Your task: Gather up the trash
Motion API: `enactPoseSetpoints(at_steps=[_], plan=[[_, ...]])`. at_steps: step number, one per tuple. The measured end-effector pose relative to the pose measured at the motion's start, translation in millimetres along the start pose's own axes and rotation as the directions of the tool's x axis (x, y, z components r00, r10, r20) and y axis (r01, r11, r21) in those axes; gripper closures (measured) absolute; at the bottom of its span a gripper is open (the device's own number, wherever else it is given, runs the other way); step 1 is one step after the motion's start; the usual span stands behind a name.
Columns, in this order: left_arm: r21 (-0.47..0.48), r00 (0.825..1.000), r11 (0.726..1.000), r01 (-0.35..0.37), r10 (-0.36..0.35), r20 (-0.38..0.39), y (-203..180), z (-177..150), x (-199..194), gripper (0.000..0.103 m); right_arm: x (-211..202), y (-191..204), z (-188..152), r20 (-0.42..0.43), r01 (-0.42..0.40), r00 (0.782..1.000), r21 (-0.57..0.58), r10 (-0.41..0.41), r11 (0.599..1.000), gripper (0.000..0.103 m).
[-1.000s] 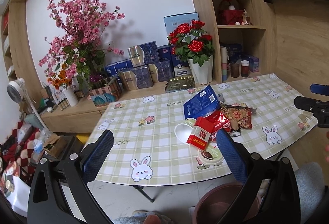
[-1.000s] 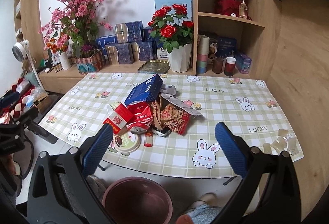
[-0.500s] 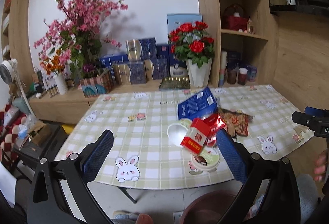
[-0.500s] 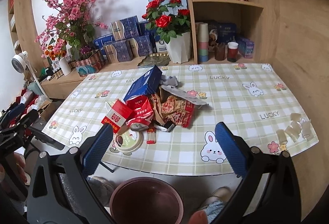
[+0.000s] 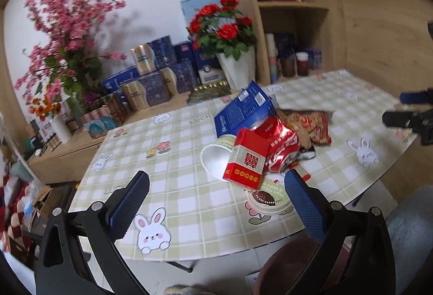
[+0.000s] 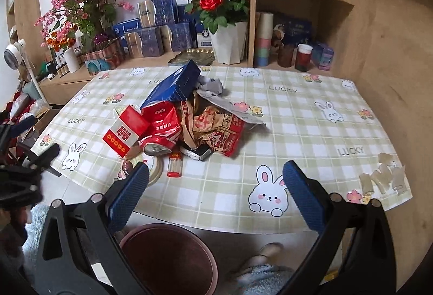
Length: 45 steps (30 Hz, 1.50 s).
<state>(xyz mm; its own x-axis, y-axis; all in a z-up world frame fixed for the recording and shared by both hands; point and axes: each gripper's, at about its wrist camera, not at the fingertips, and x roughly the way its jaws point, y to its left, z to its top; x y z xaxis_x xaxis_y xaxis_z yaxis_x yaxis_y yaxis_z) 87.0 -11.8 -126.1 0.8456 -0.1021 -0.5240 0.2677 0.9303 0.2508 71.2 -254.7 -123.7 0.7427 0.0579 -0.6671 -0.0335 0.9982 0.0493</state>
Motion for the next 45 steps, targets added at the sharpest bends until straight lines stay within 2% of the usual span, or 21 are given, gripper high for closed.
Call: enactPoseSetpoints(at_steps=[3,7,11,16,21,30,31,33,35,41,45], plan=[[0.08,1.0,0.997,-0.014,0.015,-0.012,-12,-3,27,0.006,12,-4,1,-0.014,-0.017,1.0,-0.002,0.017,1.0,0.006],[0.196,0.998,0.979,-0.05,0.055,-0.016,-32,-13,68,0.006,29,-11,4,-0.029,-0.028,0.999,0.01,0.028,1.0,0.006],[0.223,0.997,0.973,-0.058,0.067,-0.034,-43,-17,100,0.006,46,-22,5,-0.046,-0.033,0.998,0.027,0.034,0.999,0.006],[0.303,0.993,0.948,-0.096,0.112,-0.034,-56,-22,133,0.006,65,-32,4,-0.073,-0.032,0.997,0.038,0.035,0.999,0.006],[0.371,0.986,0.918,-0.14,0.163,-0.031,-66,-29,151,0.006,77,-37,4,-0.09,-0.033,0.995,0.045,0.037,0.998,0.006],[0.408,0.987,0.902,-0.14,0.16,-0.016,-70,-27,163,0.006,88,-36,4,-0.103,-0.036,0.994,0.033,0.04,0.999,0.006],[0.413,0.987,0.9,-0.138,0.158,-0.013,-71,-26,163,0.008,89,-35,5,-0.104,-0.038,0.994,0.031,0.041,0.999,0.006],[0.422,0.989,0.898,-0.123,0.144,-0.019,-73,-27,164,0.018,90,-34,5,-0.105,-0.039,0.994,0.027,0.042,0.999,0.006],[0.418,0.991,0.903,-0.1,0.129,-0.041,-73,-28,163,0.045,90,-33,5,-0.105,-0.04,0.994,0.022,0.043,0.999,0.006],[0.293,0.997,0.956,-0.03,0.05,-0.064,-51,-25,149,0.047,91,-32,6,-0.11,-0.041,0.993,0.011,0.042,0.999,0.006],[0.13,0.997,0.991,0.035,-0.025,-0.079,-24,-15,138,0.047,93,-32,8,-0.111,-0.039,0.993,-0.004,0.039,0.999,0.006]])
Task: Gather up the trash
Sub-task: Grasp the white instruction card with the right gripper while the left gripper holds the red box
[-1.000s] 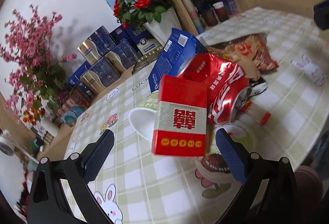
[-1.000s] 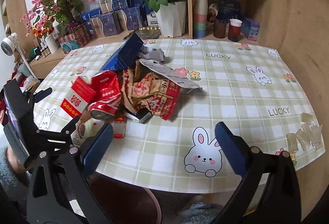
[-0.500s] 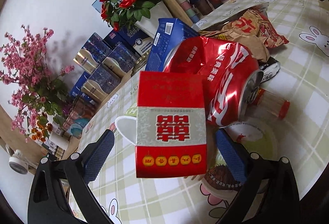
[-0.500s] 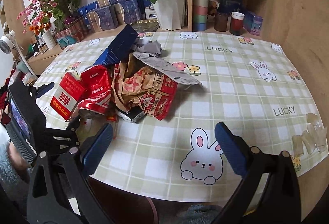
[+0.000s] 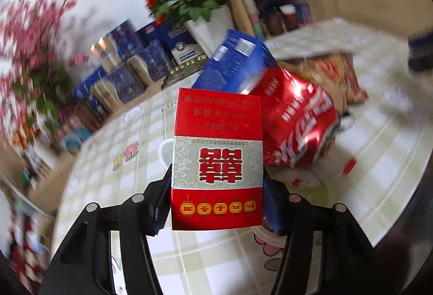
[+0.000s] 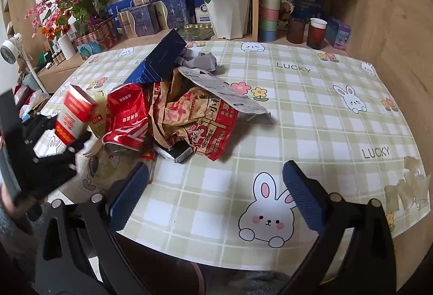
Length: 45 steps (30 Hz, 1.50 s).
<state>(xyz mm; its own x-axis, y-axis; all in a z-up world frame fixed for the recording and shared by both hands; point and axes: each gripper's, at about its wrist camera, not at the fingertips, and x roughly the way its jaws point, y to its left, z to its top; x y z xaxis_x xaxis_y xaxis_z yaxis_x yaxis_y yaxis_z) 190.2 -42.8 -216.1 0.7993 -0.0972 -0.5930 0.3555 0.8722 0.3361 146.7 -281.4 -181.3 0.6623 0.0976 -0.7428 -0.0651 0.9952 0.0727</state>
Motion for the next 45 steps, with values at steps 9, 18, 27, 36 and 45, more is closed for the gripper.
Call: enactPoseSetpoints(at_steps=[9,18,27,36,45], plan=[[-0.302,0.994,0.948,0.104,-0.103,0.017,52,13,-24,0.047,23,5,28,-0.006,0.033,0.999,-0.134,-0.035,0.99,0.006],[-0.399,0.992,0.909,0.125,-0.119,0.041,72,13,-36,0.047,97,0,93,-0.121,-0.067,0.991,-0.076,0.058,0.995,0.013],[-0.409,0.992,0.904,0.123,-0.118,0.037,80,5,-37,0.047,156,-2,113,-0.259,-0.059,0.964,0.036,0.066,0.998,0.017],[-0.393,0.989,0.908,0.145,-0.136,0.05,75,4,-41,0.047,172,-12,116,-0.285,-0.076,0.952,0.134,0.112,0.988,0.026],[-0.386,0.988,0.909,0.156,-0.144,0.06,72,4,-49,0.047,148,-27,123,-0.232,-0.146,0.955,0.183,0.187,0.972,0.062]])
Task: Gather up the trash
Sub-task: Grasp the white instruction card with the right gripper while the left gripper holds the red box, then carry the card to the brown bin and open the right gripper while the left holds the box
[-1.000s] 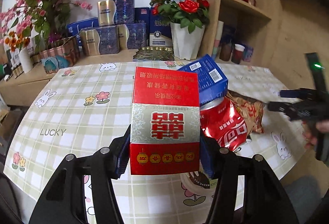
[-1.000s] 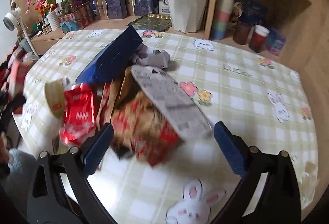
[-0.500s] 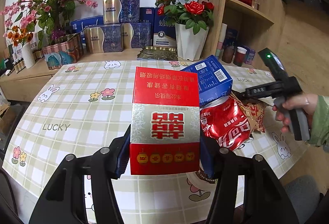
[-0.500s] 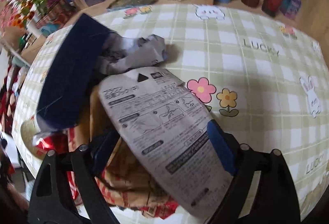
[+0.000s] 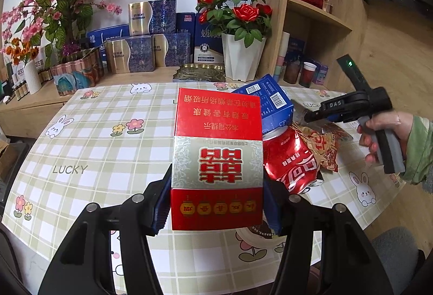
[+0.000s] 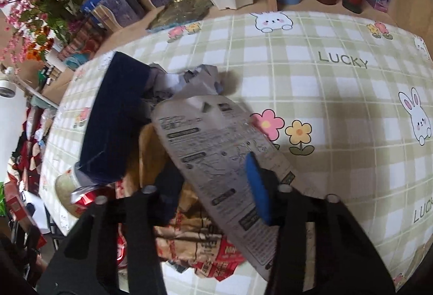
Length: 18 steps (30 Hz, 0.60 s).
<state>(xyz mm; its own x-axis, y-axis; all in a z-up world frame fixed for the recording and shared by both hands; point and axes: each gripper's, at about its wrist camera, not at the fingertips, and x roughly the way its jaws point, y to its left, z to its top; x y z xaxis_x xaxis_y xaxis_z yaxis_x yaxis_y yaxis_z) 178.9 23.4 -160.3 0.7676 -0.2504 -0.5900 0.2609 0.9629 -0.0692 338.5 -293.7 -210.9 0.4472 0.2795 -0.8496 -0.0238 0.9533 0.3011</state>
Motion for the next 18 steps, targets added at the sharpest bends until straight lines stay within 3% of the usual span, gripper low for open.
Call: enactPoseSetpoints(at_steps=[6,12,18], plan=[[0.0,1.0,1.0,0.012,-0.012,-0.002,0,-1,-5,0.047,-25,-10,2,0.074,0.023,0.997,-0.011,-0.022,1.0,0.079],[-0.002,0.999,0.999,0.035,-0.035,-0.006,-2,-2,-10,0.047,-56,-27,1,0.191,0.098,0.977,-0.017,-0.093,0.995,0.088],[0.002,0.999,0.999,0.052,-0.052,0.003,-7,0,-23,0.047,-93,-51,-13,0.29,0.036,0.955,0.084,-0.059,0.996,0.092]])
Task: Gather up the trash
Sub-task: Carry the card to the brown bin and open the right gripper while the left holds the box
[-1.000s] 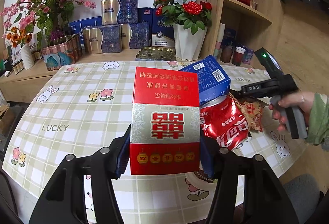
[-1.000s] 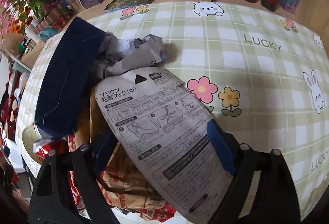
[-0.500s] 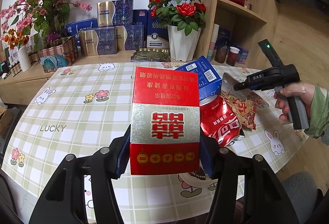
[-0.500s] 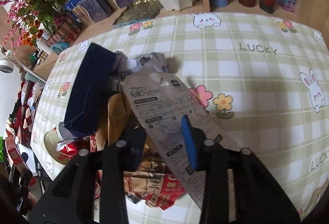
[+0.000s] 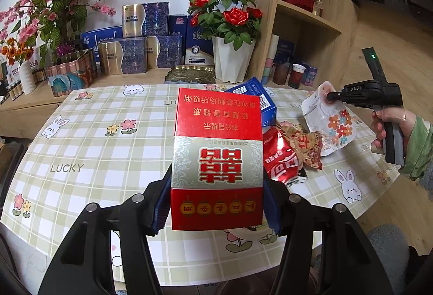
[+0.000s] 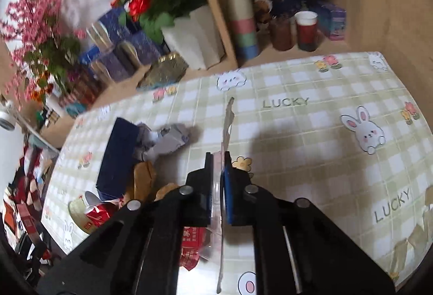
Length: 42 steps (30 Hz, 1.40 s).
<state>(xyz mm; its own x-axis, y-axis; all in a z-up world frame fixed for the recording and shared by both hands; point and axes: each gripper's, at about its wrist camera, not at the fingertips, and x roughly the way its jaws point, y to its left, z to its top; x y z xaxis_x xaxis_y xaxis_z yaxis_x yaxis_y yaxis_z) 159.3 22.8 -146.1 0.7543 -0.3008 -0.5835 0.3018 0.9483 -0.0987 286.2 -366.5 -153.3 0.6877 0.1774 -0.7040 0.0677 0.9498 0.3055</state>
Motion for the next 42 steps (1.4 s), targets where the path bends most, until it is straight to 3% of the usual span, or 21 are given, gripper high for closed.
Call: enactPoseSetpoints(at_steps=[5,13,17,22,25,31,33,42], plan=[[-0.003,1.0,1.0,0.021,-0.021,0.0,-5,-3,-18,0.047,-30,-2,-12,0.038,-0.063,0.997,0.035,0.061,0.997,0.092],[0.005,0.999,0.999,0.051,-0.051,0.007,-17,-15,-54,0.047,-97,22,-48,0.071,-0.181,0.981,-0.02,0.182,0.983,0.092],[0.002,0.997,0.997,0.076,-0.076,0.002,-21,-26,-73,0.047,-130,41,-87,0.038,-0.249,0.967,-0.088,0.253,0.964,0.092],[0.005,0.995,0.995,0.097,-0.096,-0.02,-24,-47,-93,0.047,-150,66,-149,-0.085,-0.323,0.946,-0.208,0.312,0.923,0.092],[0.023,0.993,0.994,0.111,-0.11,-0.035,-27,-59,-100,0.047,-146,80,-182,-0.186,-0.36,0.93,-0.276,0.318,0.891,0.092],[0.047,0.99,0.99,0.13,-0.127,-0.058,-32,-77,-108,0.047,-103,105,-257,-0.414,-0.432,0.864,-0.321,0.286,0.843,0.092],[0.047,0.99,0.99,0.132,-0.129,-0.063,-33,-81,-109,0.047,-84,106,-274,-0.452,-0.42,0.854,-0.305,0.258,0.855,0.092],[0.059,0.988,0.99,0.127,-0.121,-0.1,-36,-94,-101,0.047,-10,94,-316,-0.514,-0.242,0.854,-0.26,0.078,0.935,0.092]])
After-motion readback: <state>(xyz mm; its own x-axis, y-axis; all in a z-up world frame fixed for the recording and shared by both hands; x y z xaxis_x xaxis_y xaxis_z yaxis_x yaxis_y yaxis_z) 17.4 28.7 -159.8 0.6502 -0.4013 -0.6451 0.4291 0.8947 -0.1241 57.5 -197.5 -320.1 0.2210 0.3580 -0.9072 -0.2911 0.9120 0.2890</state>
